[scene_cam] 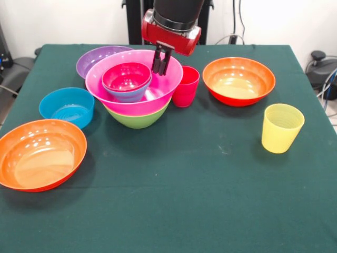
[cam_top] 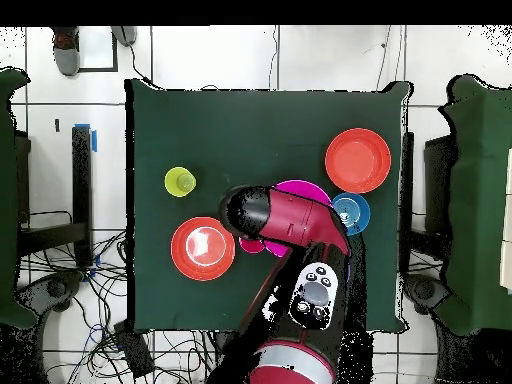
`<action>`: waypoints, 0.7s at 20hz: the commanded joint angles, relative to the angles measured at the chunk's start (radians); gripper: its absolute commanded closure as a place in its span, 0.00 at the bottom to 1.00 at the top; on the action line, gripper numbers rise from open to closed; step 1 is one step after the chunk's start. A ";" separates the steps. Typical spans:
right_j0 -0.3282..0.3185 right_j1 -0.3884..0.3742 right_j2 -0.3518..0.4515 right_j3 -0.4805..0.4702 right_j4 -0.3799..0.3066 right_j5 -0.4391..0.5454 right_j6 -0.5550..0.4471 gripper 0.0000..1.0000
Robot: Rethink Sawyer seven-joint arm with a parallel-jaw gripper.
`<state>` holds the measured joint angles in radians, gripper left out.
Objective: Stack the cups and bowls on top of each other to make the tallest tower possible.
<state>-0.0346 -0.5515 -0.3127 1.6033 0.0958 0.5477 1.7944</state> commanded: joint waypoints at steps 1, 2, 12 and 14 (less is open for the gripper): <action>-0.013 -0.004 0.117 0.030 -0.021 0.041 0.060 1.00; -0.014 -0.004 0.117 0.029 -0.021 0.041 0.061 1.00; -0.011 0.007 0.107 0.008 -0.020 0.056 0.082 0.00; -0.012 0.008 0.110 0.003 -0.022 0.053 0.076 0.00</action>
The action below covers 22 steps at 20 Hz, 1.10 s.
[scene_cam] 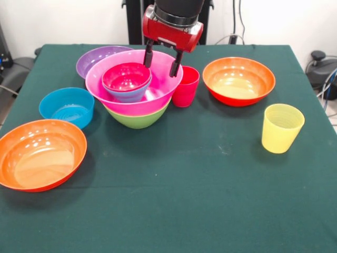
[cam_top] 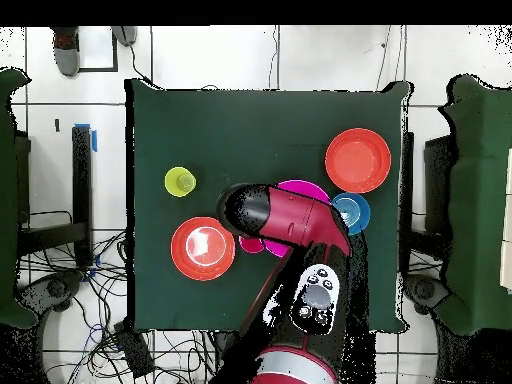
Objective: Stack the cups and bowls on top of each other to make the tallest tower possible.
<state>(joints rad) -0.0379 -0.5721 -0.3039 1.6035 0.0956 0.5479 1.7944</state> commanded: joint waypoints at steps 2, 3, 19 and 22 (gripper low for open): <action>-0.012 0.034 0.102 -0.022 -0.027 0.055 0.065 0.00; -0.012 0.033 0.102 -0.021 -0.028 0.057 0.063 0.00; 0.015 -0.035 0.076 -0.049 -0.030 0.107 0.065 0.00; 0.015 -0.028 0.078 -0.075 -0.030 0.124 0.063 0.00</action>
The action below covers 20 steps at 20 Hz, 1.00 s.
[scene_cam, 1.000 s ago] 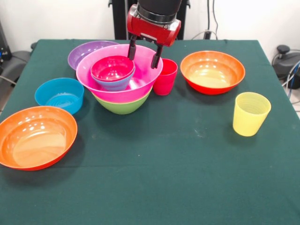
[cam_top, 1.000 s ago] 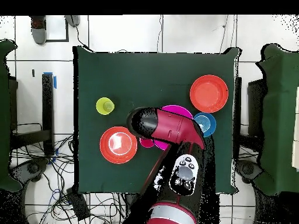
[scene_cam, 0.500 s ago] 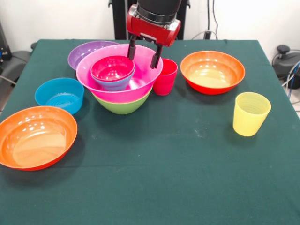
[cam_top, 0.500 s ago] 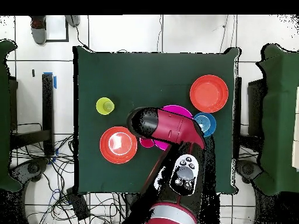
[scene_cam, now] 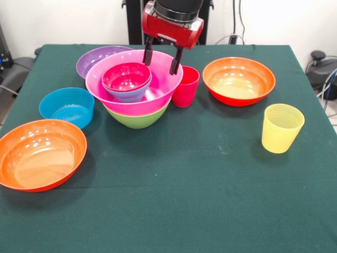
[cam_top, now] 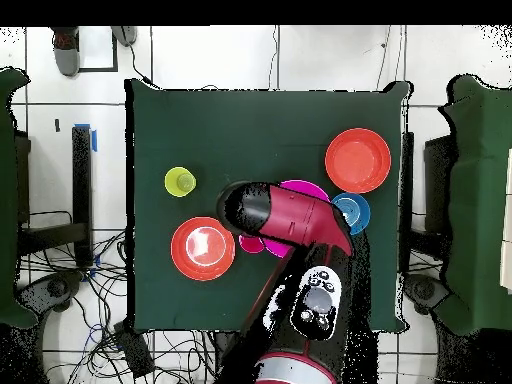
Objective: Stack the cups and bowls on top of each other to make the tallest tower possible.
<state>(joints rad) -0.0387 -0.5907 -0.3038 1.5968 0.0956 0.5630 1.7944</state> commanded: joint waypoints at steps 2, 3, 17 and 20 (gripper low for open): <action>0.018 -0.003 0.077 -0.087 -0.026 0.119 0.073 0.00; 0.017 -0.001 0.079 -0.093 -0.021 0.121 0.079 0.00; 0.036 0.058 0.083 -0.193 0.001 0.154 0.132 0.00; 0.032 0.081 0.092 -0.217 0.006 0.149 0.134 0.00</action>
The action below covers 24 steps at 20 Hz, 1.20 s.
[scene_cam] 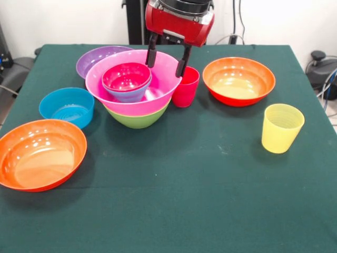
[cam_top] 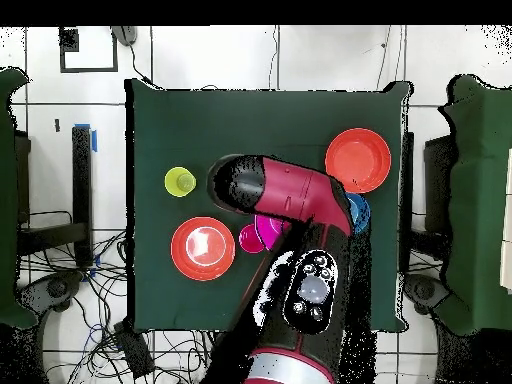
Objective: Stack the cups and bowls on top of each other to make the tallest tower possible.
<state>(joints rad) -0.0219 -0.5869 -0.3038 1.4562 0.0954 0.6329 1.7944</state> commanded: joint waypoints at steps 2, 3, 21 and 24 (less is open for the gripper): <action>0.014 0.091 0.095 -0.088 0.008 0.071 0.134 0.00; 0.011 0.096 0.097 -0.089 0.008 0.064 0.133 0.00; 0.010 0.252 0.032 -0.221 -0.041 0.023 0.124 0.00; 0.013 0.265 0.024 -0.231 -0.041 0.013 0.124 0.00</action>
<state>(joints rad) -0.0216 -0.3878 -0.3194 1.2791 0.0958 0.6329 1.7944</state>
